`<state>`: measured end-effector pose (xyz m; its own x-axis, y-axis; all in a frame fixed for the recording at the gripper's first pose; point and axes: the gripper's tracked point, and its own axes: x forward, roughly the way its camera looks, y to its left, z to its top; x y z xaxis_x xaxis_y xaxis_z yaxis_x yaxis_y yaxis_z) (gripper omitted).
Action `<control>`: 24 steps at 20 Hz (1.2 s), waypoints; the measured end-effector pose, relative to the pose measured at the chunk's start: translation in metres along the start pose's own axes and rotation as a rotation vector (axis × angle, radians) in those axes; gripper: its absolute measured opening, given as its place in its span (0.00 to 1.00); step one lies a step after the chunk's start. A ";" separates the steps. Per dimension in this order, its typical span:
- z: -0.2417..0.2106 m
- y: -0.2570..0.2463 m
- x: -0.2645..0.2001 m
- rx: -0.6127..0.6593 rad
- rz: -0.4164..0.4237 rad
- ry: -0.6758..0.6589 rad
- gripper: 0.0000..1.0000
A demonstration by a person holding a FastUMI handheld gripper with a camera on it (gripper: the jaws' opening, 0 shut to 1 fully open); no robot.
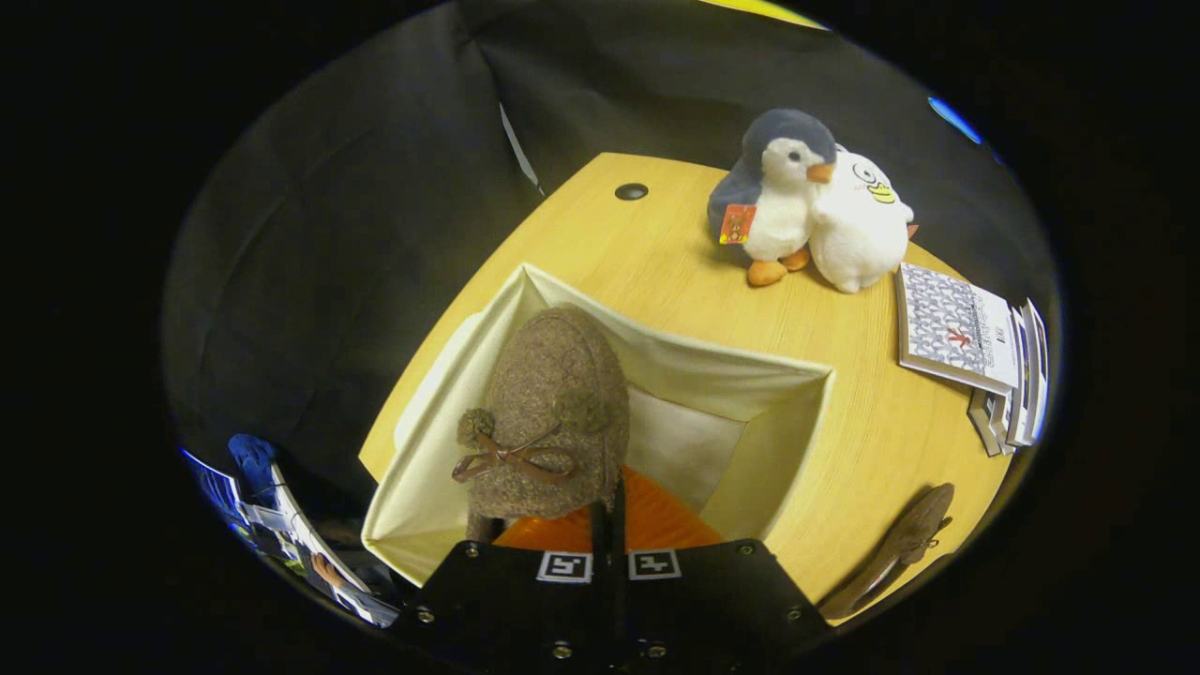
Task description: Open the storage box then place both shoes into the box .Put the left shoe in first, then the right shoe, with the right side of both shoes facing outward in a uniform manner.
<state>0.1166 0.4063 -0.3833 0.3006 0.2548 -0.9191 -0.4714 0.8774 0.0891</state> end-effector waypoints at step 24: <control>0.033 -0.007 -0.108 0.010 0.085 -0.087 0.96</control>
<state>0.1146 0.3861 -0.2718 0.3314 0.3623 -0.8711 -0.4903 0.8550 0.1691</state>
